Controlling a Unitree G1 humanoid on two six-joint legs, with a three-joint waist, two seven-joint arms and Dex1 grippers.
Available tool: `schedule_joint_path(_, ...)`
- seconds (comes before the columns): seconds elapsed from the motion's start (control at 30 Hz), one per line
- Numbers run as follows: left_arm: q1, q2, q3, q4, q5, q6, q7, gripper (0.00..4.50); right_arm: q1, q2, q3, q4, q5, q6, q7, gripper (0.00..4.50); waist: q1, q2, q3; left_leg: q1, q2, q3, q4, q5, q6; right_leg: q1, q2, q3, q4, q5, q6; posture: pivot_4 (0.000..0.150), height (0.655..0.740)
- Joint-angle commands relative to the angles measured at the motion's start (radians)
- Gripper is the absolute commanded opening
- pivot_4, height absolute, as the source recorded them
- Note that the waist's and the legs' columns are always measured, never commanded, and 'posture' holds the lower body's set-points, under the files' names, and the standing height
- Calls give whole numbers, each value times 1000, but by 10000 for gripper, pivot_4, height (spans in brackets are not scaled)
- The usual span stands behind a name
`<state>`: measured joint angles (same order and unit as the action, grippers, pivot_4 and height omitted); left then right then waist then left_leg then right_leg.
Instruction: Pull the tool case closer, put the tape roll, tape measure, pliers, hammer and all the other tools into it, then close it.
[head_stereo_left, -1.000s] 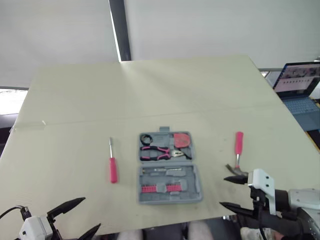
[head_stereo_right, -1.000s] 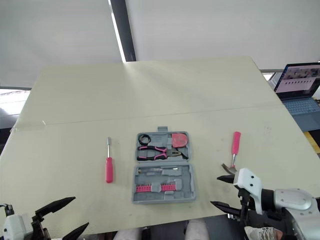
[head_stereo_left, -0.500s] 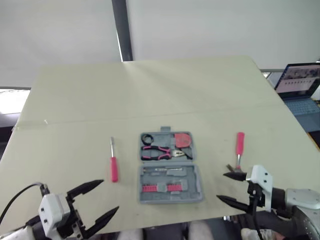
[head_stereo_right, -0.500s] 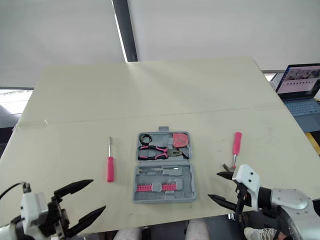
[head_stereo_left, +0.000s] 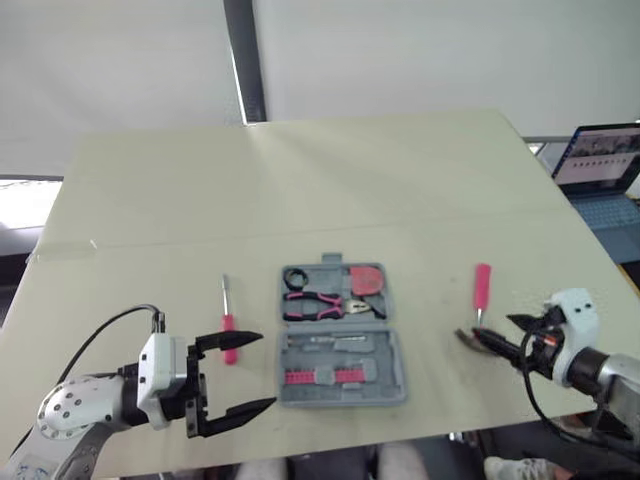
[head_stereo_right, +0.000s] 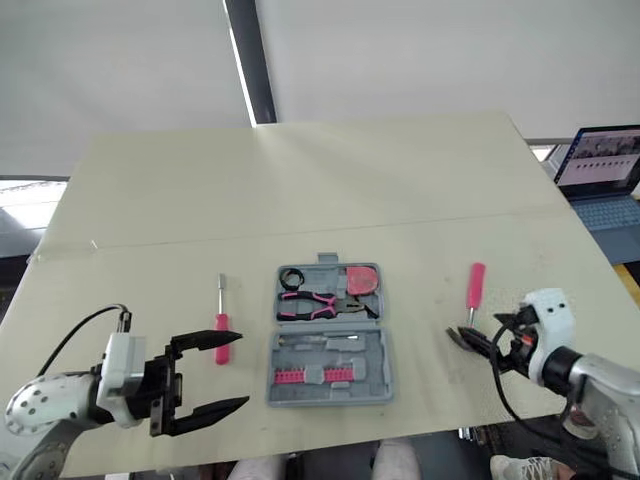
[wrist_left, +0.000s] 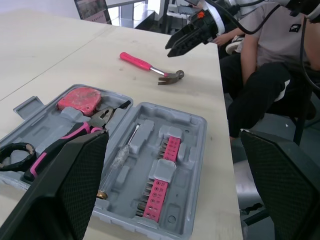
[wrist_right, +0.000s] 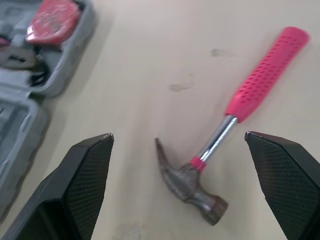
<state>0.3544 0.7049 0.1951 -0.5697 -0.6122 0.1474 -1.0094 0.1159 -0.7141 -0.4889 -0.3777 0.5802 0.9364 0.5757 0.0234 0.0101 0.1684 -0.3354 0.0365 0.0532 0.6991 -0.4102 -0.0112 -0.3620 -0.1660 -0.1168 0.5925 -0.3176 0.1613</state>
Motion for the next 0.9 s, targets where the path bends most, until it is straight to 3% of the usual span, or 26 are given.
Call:
schedule_joint_path(0.03, 1, -16, -17, -1, 22, -22, -1, 45000, -78, 26, -30, 34, 28, 106, -95, 44450, 0, 0, 0, 0, 0, 0, 0, 0, 0, 0, 0, 0, 0, 0, 0, 1500, 7373)
schedule_joint_path(0.13, 1, -35, -29, -8, 35, -28, 14, 45000, -159, 42, 4, 73, 10, 184, -161, 44450, -1, 1, 0, 0, 0, 1, 0, 0, 0, 0, 0, 1, 1, 0, 0, 1500, 7373)
schedule_joint_path(0.17, 1, -40, -32, -11, 38, -28, 18, 45000, -180, 46, 12, 84, 5, 209, -180, 42082, 0, 1, 0, 0, 0, 1, 0, 0, 0, 0, 0, 1, 1, 0, 0, 1500, 7373)
schedule_joint_path(0.23, 5, -47, -40, -15, 47, -31, 25, 45000, -227, 72, 16, 97, 1, 244, -223, 35718, -1, 1, -1, 0, 0, 1, 0, 0, 0, -1, 0, 1, 1, 0, 0, 1500, 7373)
schedule_joint_path(0.33, 12, -57, -43, -17, 56, -37, 33, 45000, -273, 98, 28, 97, -13, 286, -271, 21279, -1, 1, -1, -1, 0, 2, 0, 0, 0, -3, 0, 1, 2, 0, 0, 1500, 7373)
schedule_joint_path(0.9, 5, -88, -84, -21, 91, -50, 69, 45000, -313, 148, 89, 111, -97, 384, -363, 21279, -2, 2, -1, -4, 0, 6, 0, 0, -1, -9, 0, 4, 4, 0, 1, 1500, 7373)
